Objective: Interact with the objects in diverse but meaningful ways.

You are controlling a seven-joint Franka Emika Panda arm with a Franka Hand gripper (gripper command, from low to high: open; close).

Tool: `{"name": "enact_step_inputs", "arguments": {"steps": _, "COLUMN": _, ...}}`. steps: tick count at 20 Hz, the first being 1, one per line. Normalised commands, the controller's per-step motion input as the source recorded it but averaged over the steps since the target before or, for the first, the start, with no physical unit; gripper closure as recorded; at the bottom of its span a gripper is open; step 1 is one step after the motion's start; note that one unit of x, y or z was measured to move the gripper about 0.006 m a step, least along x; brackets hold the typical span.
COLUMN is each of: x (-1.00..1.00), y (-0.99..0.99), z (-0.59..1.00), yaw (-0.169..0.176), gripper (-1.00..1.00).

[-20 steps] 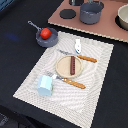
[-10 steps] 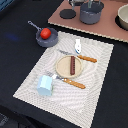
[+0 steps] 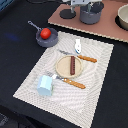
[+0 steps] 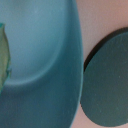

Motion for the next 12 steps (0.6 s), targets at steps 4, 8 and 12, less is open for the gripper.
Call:
{"name": "enact_step_inputs", "arguments": {"steps": 4, "x": 0.1, "y": 0.16, "z": -0.1, "yaw": -0.027, "gripper": 1.0}}
{"name": "enact_step_inputs", "arguments": {"steps": 8, "x": 0.09, "y": 0.18, "z": -0.11, "yaw": -0.032, "gripper": 1.0}}
{"name": "enact_step_inputs", "arguments": {"steps": 12, "x": 0.05, "y": 0.17, "z": -0.13, "yaw": -0.041, "gripper": 1.0}}
